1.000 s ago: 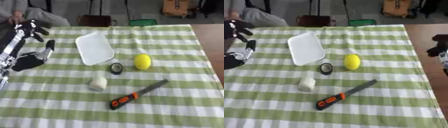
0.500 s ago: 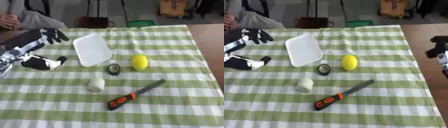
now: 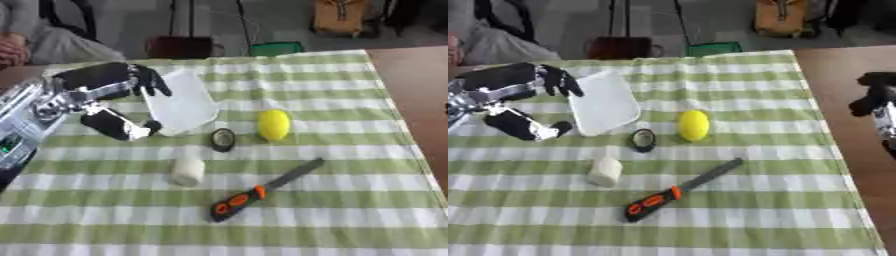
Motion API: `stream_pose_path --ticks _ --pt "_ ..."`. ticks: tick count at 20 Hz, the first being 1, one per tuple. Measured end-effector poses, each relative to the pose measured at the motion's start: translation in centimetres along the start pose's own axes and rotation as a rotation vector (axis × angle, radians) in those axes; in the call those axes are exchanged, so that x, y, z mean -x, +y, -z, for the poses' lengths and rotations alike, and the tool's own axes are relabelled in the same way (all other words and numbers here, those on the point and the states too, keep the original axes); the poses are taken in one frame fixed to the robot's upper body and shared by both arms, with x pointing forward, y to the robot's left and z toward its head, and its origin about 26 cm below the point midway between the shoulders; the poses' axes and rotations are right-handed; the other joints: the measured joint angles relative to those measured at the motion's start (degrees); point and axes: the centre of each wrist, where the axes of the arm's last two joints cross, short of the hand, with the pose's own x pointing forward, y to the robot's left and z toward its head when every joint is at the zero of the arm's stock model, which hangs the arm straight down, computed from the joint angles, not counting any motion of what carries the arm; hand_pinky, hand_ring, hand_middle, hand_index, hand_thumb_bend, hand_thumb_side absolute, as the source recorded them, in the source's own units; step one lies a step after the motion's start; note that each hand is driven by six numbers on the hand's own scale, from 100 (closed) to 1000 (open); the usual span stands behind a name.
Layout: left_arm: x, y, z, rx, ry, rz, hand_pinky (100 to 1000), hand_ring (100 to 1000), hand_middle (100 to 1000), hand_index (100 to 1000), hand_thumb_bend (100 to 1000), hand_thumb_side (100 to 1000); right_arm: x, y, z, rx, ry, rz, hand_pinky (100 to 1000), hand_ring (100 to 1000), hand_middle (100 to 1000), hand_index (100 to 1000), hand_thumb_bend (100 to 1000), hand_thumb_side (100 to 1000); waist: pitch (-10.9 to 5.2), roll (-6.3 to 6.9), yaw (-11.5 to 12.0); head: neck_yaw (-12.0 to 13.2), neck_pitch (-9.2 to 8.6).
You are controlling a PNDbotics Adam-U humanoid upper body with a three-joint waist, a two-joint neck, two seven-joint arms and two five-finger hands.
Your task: Pick up objects on the table and place them in the box.
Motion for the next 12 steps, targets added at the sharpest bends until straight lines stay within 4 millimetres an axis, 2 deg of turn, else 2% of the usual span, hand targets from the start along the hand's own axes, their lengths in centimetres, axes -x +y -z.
stream_pose_path --ticks 3,4,10,12 --pt "0.1 -0.9 1.8 0.062 -0.009 -0.037 688 744 771 834 345 372 0.0 0.0 0.0 0.0 0.001 0.0 584 581 709 758 216 601 -0.12 0.0 0.1 -0.2 0.02" --pt "0.2 -1.2 2.2 0.082 -0.011 -0.043 707 754 782 838 405 403 0.0 0.0 0.0 0.0 0.001 0.0 585 582 709 758 216 601 -0.18 0.0 0.2 -0.3 0.02" --pt "1.2 -3.2 3.8 0.222 0.011 -0.054 714 757 785 837 418 398 0.0 0.0 0.0 -0.001 0.001 0.0 584 581 709 758 216 601 -0.26 -0.06 0.1 -0.5 0.02" --pt "1.4 -3.6 4.1 0.26 0.003 -0.048 737 769 792 838 450 402 0.0 0.0 0.0 -0.001 0.001 0.0 584 581 709 759 216 601 -0.27 -0.14 0.2 -0.5 0.02"
